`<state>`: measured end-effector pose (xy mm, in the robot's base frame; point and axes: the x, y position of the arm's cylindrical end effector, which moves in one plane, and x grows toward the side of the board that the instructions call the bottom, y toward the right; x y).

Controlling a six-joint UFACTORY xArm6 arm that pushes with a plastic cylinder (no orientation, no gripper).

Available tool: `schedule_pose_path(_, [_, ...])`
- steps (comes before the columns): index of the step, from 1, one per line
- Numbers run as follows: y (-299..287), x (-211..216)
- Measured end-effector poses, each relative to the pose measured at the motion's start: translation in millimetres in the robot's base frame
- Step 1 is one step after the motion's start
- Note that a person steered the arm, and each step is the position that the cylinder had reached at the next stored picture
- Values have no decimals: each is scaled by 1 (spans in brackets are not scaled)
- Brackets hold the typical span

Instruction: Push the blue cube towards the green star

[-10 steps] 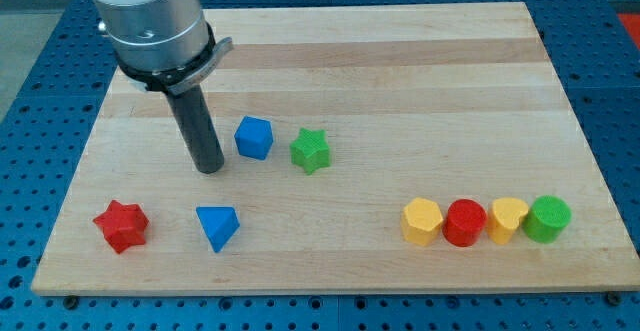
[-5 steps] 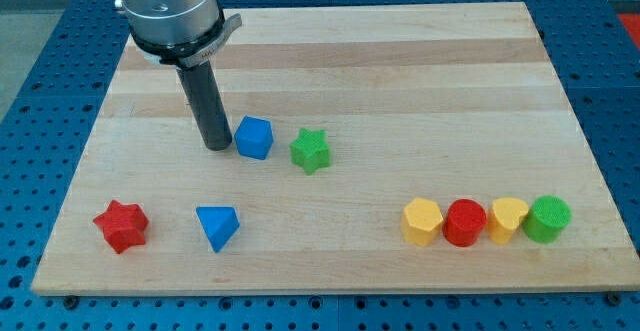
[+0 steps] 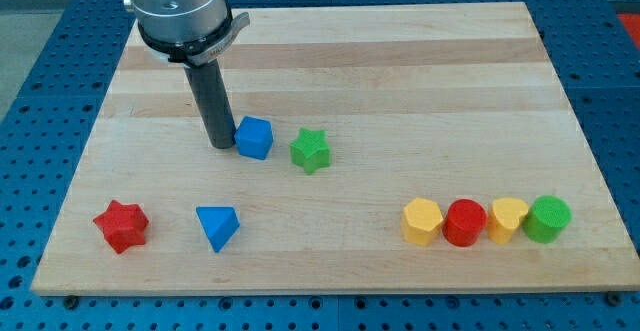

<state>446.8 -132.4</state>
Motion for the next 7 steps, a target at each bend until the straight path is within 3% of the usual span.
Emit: schedule_pose_path(7, [8, -3])
